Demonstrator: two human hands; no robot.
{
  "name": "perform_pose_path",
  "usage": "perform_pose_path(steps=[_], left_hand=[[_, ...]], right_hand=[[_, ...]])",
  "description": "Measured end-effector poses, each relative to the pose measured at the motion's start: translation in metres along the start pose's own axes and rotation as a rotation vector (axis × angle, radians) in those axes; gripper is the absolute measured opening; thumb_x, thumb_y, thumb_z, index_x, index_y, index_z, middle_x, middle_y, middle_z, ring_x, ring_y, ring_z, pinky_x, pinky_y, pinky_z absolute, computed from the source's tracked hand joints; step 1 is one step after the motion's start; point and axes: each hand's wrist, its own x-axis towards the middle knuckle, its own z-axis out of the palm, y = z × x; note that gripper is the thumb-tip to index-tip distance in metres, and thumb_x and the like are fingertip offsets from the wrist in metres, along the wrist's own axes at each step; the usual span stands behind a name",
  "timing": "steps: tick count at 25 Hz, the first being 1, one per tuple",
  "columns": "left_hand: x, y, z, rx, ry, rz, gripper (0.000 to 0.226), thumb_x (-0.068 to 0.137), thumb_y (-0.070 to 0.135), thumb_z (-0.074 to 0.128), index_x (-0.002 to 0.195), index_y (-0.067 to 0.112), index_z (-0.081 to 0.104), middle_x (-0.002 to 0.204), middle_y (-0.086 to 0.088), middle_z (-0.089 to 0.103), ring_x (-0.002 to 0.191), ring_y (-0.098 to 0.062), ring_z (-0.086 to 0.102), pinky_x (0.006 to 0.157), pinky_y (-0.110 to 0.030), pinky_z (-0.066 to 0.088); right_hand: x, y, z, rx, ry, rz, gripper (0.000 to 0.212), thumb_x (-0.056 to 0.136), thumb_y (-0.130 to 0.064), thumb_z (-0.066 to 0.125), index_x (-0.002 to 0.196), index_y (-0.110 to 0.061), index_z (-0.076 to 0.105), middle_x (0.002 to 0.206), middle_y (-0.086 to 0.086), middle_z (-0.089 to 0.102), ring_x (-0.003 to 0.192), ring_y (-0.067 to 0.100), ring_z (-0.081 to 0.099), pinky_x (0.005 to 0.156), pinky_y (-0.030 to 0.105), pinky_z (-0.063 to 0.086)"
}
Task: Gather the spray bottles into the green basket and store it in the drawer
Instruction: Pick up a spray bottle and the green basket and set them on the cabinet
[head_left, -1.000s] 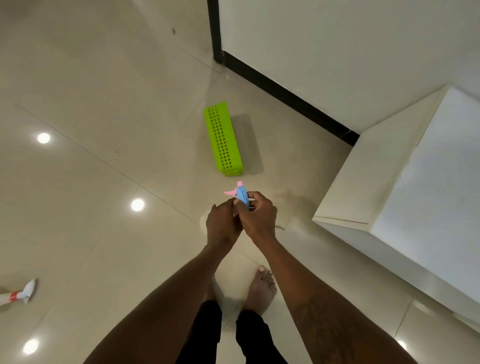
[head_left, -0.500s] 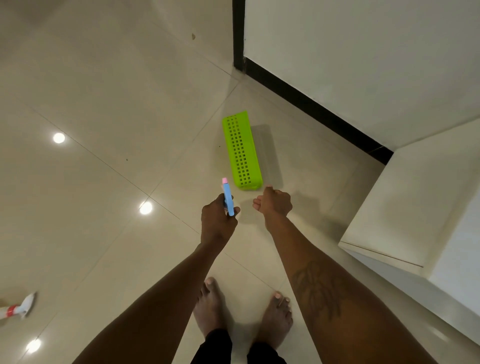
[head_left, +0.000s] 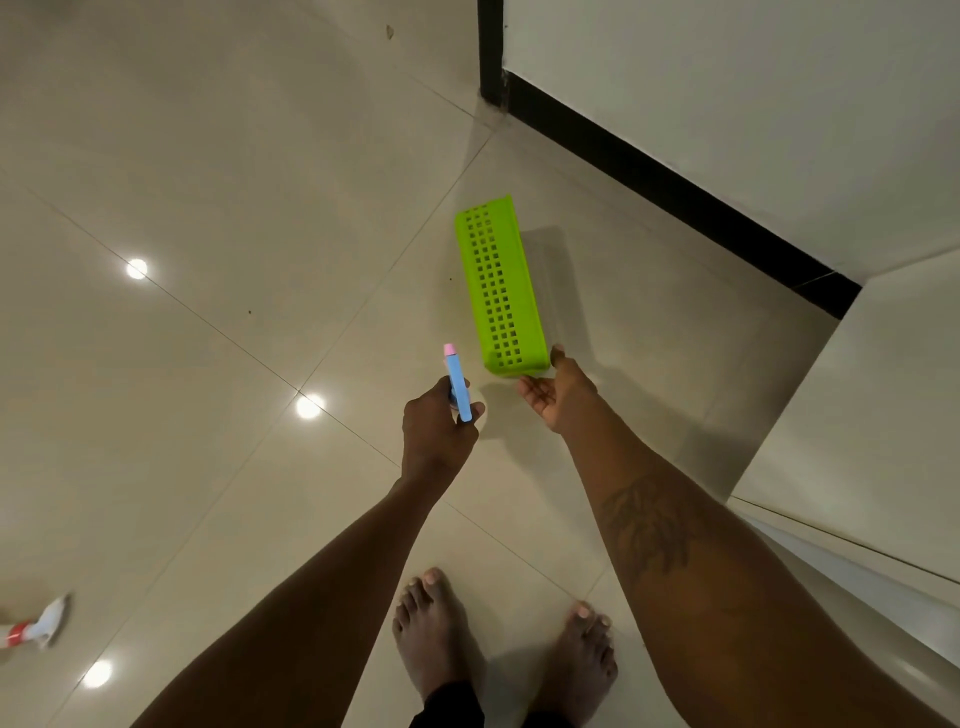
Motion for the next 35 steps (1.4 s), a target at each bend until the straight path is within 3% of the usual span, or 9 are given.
perform_pose_path(steps=[2,7,12,15,19,26,29,31,35], left_hand=[[0.0,0.001,0.001,-0.003,-0.002,0.009,0.021,0.082,0.018,0.076,0.1,0.014,0.066,0.089,0.004,0.07,0.072,-0.014,0.06,0.071,-0.024,0.043],[-0.005,0.013,-0.005,0.018,0.008,-0.008,0.024,0.082,0.015,0.075,0.104,0.012,0.067,0.089,0.001,0.071,0.075,-0.018,0.062,0.07,-0.028,0.046],[-0.027,0.034,-0.023,0.072,0.01,-0.019,0.021,0.082,0.012,0.073,0.101,0.013,0.064,0.088,-0.002,0.071,0.076,-0.025,0.064,0.066,-0.039,0.052],[-0.037,0.048,-0.031,0.06,-0.005,0.013,0.021,0.082,0.008,0.071,0.1,0.013,0.062,0.081,-0.001,0.067,0.073,-0.024,0.065,0.068,-0.043,0.054],[-0.049,0.075,-0.036,0.083,0.006,0.058,0.022,0.083,0.004,0.07,0.102,0.013,0.063,0.079,0.004,0.065,0.069,-0.018,0.06,0.067,-0.034,0.049],[-0.057,0.129,-0.017,0.085,-0.03,0.164,0.025,0.085,0.009,0.072,0.108,0.014,0.065,0.076,0.003,0.064,0.066,-0.017,0.059,0.064,-0.027,0.045],[-0.045,0.146,0.002,0.1,-0.053,0.232,0.028,0.085,0.012,0.073,0.112,0.015,0.064,0.078,0.006,0.064,0.066,-0.013,0.058,0.066,-0.022,0.041],[-0.035,0.154,0.016,0.087,-0.104,0.274,0.027,0.087,0.016,0.072,0.113,0.016,0.063,0.079,0.003,0.065,0.067,-0.016,0.058,0.067,-0.026,0.045],[-0.01,0.169,0.035,0.077,-0.14,0.373,0.03,0.088,0.019,0.072,0.116,0.017,0.061,0.08,0.002,0.066,0.064,-0.018,0.057,0.067,-0.027,0.046]], right_hand=[[0.0,0.001,0.004,-0.001,-0.048,0.02,0.03,0.098,-0.022,0.06,0.119,-0.001,0.058,0.103,0.021,0.064,0.082,0.026,0.067,0.054,0.034,0.062],[-0.021,0.014,0.006,-0.043,-0.107,0.036,0.015,0.096,0.002,0.052,0.111,0.001,0.056,0.091,0.018,0.064,0.083,0.027,0.065,0.083,0.039,0.056],[-0.05,0.028,-0.022,-0.062,-0.005,0.043,0.017,0.086,0.016,0.06,0.097,0.003,0.058,0.096,0.02,0.065,0.084,0.028,0.065,0.082,0.04,0.057],[-0.063,0.033,-0.045,-0.003,0.086,0.017,0.038,0.081,0.019,0.065,0.117,0.009,0.057,0.107,0.026,0.066,0.081,0.03,0.066,0.075,0.038,0.059],[-0.076,0.033,-0.067,0.088,0.116,-0.014,0.046,0.081,0.018,0.067,0.124,0.009,0.053,0.119,0.027,0.064,0.079,0.029,0.065,0.082,0.038,0.058],[-0.09,0.015,-0.1,0.176,0.163,-0.03,0.048,0.077,0.017,0.073,0.122,0.01,0.055,0.106,0.022,0.064,0.078,0.028,0.064,0.072,0.032,0.059],[-0.079,0.008,-0.108,0.222,0.24,-0.034,0.06,0.076,0.016,0.075,0.129,0.006,0.05,0.122,0.025,0.06,0.079,0.03,0.064,0.046,0.026,0.057],[-0.067,0.003,-0.116,0.28,0.286,-0.03,0.066,0.075,0.016,0.075,0.133,0.005,0.046,0.129,0.025,0.057,0.081,0.032,0.063,0.043,0.026,0.056],[-0.053,-0.012,-0.119,0.43,0.29,-0.066,0.067,0.079,0.019,0.07,0.137,0.003,0.04,0.123,0.019,0.053,0.091,0.034,0.06,0.08,0.035,0.059]])
